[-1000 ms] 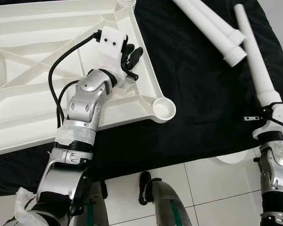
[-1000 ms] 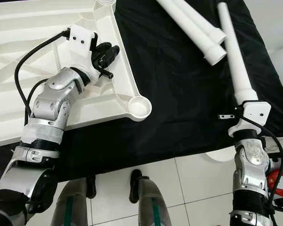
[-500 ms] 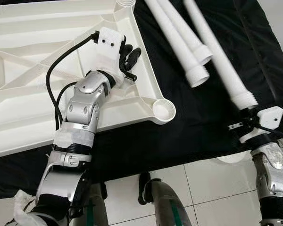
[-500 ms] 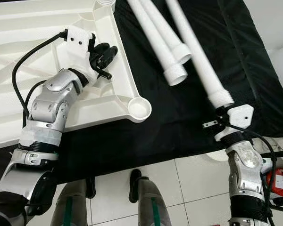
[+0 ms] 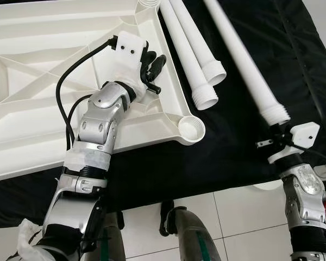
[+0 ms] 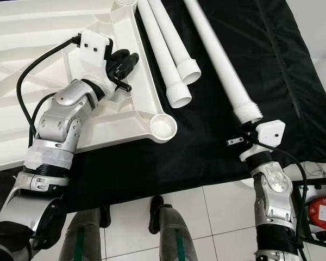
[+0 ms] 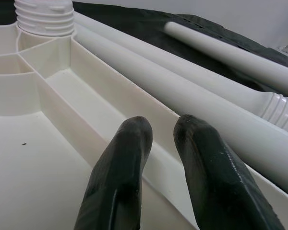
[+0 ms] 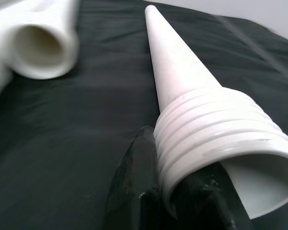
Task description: Building children table
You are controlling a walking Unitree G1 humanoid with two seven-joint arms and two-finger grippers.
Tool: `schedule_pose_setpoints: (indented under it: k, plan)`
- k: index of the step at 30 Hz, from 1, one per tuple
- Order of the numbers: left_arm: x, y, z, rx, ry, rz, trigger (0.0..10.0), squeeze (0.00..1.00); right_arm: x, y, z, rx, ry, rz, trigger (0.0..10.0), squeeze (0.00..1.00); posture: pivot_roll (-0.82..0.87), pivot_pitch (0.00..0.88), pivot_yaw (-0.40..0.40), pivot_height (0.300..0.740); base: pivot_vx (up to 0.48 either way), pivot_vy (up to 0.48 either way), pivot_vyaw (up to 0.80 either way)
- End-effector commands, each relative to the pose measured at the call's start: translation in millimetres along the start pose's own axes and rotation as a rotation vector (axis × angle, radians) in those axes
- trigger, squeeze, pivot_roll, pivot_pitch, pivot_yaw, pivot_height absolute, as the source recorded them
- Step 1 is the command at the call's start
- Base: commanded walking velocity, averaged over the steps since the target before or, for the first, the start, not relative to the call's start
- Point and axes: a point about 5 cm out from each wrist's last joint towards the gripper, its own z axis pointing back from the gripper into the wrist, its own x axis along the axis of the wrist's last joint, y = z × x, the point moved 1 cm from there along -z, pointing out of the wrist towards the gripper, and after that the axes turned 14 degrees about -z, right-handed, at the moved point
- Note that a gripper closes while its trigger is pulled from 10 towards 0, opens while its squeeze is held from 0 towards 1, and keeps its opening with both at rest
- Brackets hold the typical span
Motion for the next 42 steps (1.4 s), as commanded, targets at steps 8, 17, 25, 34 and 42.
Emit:
schedule_pose_setpoints:
  k: [8, 17, 25, 34, 42]
  plan:
    - [14, -3.0, -2.2, -0.057, -0.118, 0.02, 10.0, 0.0, 19, 25.6, -8.1, -0.025, -0.112, -0.042, 10.0, 0.0, 0.09, 0.352, -0.108, 0.74, 0.0, 0.0, 0.0]
    - [46, 1.3, 0.7, -0.174, -0.335, 0.121, 10.0, 0.0, 57, 43.9, -25.9, 0.026, -0.257, 0.035, 10.0, 0.0, 0.09, 0.326, -0.085, 0.74, 0.0, 0.0, 0.0]
    - [59, 1.3, 3.9, -0.257, -0.417, 0.148, 10.0, 0.0, 84, 55.2, -33.3, 0.049, -0.33, 0.097, 10.0, 0.0, 0.09, 0.288, -0.066, 0.74, 0.0, 0.0, 0.0]
    - [69, 12.1, -9.1, -0.218, -0.418, 0.125, 10.0, 0.0, 100, 54.5, -46.2, 0.034, -0.397, 0.123, 10.0, 0.0, 0.08, 0.175, -0.026, 0.74, 0.0, 0.0, 0.0]
    - [58, 9.8, -18.6, -0.213, -0.335, 0.134, 10.0, 0.0, 104, 57.1, -47.1, 0.019, -0.423, 0.133, 10.0, 0.0, 0.08, 0.12, 0.01, 0.74, 0.0, 0.0, 0.0]
